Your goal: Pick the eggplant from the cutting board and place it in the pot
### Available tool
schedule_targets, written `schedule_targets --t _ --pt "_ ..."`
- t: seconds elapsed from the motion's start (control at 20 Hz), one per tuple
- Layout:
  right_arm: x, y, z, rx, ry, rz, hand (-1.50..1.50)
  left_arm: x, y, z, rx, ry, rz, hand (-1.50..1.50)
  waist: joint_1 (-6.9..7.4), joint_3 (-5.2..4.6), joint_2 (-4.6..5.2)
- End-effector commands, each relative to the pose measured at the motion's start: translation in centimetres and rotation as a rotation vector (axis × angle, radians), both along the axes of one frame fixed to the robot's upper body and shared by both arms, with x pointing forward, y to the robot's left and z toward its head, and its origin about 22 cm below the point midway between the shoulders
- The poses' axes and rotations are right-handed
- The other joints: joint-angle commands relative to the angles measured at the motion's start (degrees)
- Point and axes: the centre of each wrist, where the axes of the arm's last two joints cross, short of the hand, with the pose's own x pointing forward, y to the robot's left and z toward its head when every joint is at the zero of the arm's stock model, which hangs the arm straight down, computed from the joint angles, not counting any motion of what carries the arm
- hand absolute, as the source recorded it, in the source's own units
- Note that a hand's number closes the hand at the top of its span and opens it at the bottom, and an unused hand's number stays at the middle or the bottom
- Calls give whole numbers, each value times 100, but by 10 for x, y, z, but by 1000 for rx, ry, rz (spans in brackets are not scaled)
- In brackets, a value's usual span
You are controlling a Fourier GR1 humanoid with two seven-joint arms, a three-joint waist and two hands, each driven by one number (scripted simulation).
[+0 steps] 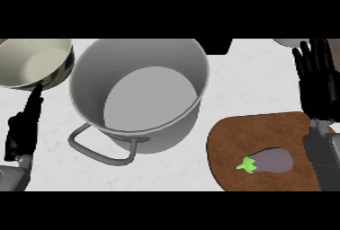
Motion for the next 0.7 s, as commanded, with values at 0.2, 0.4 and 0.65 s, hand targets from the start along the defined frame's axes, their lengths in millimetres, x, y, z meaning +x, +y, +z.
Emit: schedule_targets --t 0.2,0.4,0.65 --pt "-26 40 9 -907 -95 571 150 -6 12 -5 68 99 -15 0 302 -147 -60" --pt "-32 54 80 -1208 -663 478 -150 -20 8 -29 -18 266 29 0 -71 -45 -260" --pt "-79 67 42 -1469 -895 675 -150 -17 10 -27 -59 309 88 0 -406 11 -149"
